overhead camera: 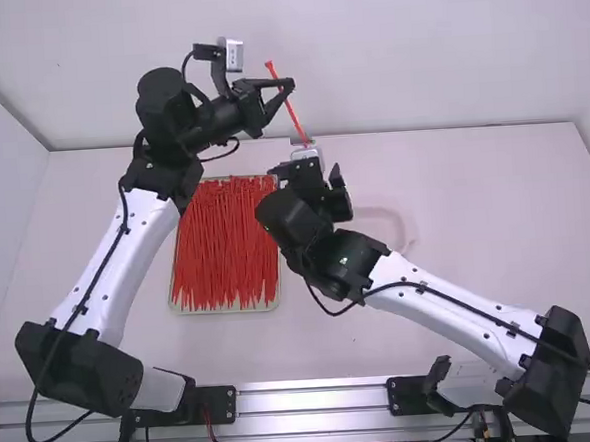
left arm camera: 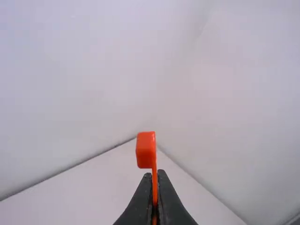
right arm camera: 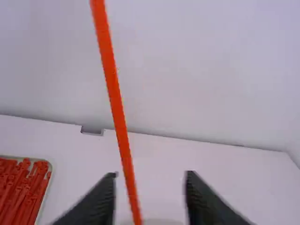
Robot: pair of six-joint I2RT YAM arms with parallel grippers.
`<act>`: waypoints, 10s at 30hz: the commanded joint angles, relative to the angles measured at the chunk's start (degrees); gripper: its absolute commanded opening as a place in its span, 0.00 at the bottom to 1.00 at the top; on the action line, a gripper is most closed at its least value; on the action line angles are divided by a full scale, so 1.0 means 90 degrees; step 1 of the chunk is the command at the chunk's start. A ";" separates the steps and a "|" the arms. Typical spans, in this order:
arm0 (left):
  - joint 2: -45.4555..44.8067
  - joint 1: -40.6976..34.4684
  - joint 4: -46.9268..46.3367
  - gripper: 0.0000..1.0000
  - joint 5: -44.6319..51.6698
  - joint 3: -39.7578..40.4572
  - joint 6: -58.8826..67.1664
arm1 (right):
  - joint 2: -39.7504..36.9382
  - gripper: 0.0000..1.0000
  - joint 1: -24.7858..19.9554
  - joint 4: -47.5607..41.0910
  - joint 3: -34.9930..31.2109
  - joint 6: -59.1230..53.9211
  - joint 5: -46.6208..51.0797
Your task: Fasten the cable tie
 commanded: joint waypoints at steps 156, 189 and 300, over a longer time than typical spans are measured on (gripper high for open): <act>-0.0095 0.0449 0.2268 0.02 0.3946 0.0126 0.0080 | 0.0255 0.00 -0.4024 0.5552 -0.0002 0.0442 -1.4382; 0.0634 0.1003 0.1387 0.02 0.2594 0.0289 -0.0085 | 0.0255 0.98 -0.4454 0.5037 -0.0792 -0.1326 -1.5195; 0.2633 0.0520 -0.2552 0.02 0.3400 0.1231 -0.2667 | 0.0255 0.00 -0.4386 0.7538 -0.3373 -1.0724 -1.5574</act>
